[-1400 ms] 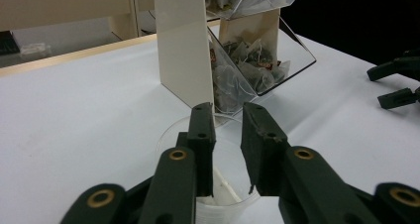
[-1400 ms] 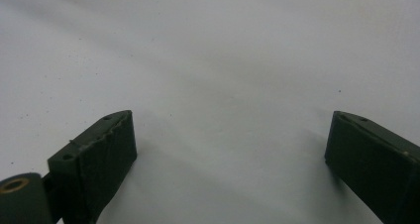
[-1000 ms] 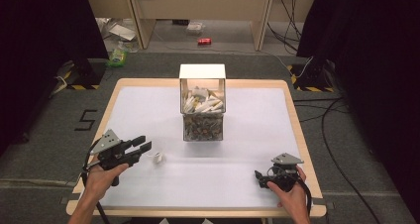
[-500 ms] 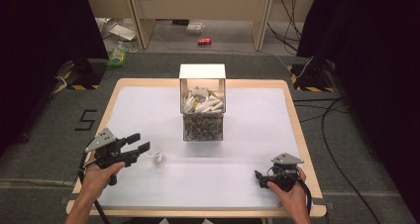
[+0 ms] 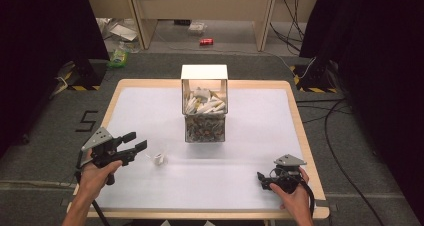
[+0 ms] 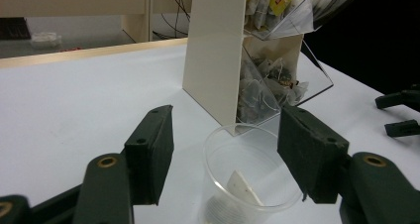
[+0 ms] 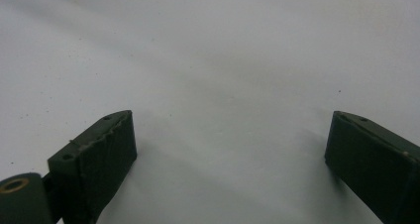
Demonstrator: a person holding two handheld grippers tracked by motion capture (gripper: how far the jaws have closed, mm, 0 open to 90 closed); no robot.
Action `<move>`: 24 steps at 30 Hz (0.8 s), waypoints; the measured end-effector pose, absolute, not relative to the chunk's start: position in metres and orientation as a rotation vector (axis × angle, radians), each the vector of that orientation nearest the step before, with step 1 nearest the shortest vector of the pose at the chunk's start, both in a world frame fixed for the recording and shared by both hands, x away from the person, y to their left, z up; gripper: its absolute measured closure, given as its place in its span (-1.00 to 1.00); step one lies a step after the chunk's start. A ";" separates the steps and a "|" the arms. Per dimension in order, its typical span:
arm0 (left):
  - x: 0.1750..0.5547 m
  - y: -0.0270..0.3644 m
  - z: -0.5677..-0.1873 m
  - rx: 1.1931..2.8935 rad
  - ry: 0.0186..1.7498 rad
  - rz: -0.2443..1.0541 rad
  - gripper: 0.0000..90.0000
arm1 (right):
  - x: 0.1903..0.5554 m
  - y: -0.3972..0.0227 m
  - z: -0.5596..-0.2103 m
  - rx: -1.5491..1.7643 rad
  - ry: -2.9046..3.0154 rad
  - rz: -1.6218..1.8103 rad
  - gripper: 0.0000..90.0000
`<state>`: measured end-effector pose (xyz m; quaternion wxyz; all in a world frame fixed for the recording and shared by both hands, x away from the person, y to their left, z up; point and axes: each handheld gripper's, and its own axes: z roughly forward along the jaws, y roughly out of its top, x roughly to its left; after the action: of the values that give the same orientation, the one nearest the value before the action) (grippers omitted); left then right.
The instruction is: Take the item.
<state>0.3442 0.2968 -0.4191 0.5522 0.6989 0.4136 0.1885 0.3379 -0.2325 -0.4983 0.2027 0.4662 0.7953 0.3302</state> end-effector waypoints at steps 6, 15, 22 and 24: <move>0.347 0.304 -0.420 1.649 0.998 0.462 -0.15 | 0.338 -0.233 -0.498 1.302 2.220 0.922 -0.86; 0.349 0.316 -0.428 1.660 1.029 0.463 -0.40 | 0.338 -0.233 -0.498 1.301 2.220 0.922 -0.86; 0.343 0.323 -0.438 1.694 1.037 0.496 -0.67 | 0.338 -0.233 -0.498 1.300 2.221 0.922 -0.86; 0.342 0.325 -0.441 1.699 1.052 0.497 -0.67 | 0.338 -0.233 -0.498 1.301 2.221 0.922 -0.86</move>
<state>0.3421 0.3252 -0.4414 0.5153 0.7070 0.4379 0.2067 0.3379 -0.2327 -0.4983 0.2025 0.4659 0.7956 0.3301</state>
